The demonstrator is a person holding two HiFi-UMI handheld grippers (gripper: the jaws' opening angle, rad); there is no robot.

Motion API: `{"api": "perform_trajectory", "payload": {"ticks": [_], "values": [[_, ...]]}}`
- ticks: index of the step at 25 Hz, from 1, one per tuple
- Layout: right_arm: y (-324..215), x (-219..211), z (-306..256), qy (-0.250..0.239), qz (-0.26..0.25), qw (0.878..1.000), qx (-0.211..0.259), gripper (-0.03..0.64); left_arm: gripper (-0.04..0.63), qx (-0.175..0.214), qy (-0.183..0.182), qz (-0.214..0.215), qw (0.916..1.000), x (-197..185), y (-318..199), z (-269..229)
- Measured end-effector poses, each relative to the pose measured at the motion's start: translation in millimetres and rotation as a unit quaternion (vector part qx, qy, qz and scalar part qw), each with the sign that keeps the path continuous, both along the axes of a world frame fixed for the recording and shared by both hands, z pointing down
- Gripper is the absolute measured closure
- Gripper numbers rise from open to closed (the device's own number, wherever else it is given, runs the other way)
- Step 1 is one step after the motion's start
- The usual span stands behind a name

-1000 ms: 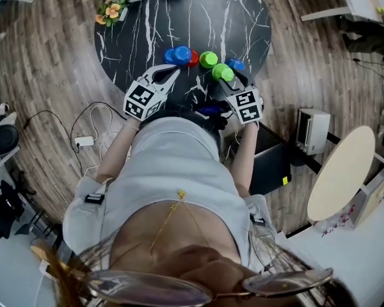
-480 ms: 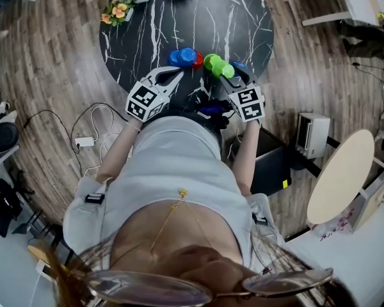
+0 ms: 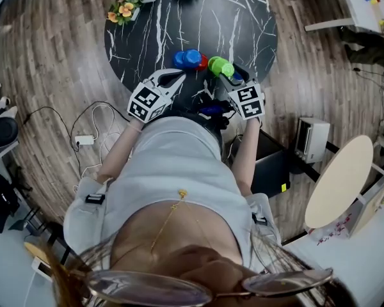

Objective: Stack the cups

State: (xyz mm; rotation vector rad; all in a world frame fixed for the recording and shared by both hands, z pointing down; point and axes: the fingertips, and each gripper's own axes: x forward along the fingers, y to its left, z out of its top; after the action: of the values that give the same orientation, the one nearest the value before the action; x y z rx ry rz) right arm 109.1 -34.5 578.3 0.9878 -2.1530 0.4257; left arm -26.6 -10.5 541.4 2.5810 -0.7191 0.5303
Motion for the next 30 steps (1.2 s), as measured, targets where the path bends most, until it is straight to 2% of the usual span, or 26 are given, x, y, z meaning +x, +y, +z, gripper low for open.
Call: {"api": "perform_trajectory", "payload": {"ticks": [15, 30], "values": [[-19, -24, 6, 0.006, -0.022, 1.000, -0.007, 0.393, 0.561, -0.019, 0.004, -0.012, 0.9997, -16, -2, 5], [-25, -32, 17, 0.012, -0.020, 0.999, -0.021, 0.393, 0.561, -0.025, 0.001, -0.018, 0.9995, -25, -8, 5]]}}
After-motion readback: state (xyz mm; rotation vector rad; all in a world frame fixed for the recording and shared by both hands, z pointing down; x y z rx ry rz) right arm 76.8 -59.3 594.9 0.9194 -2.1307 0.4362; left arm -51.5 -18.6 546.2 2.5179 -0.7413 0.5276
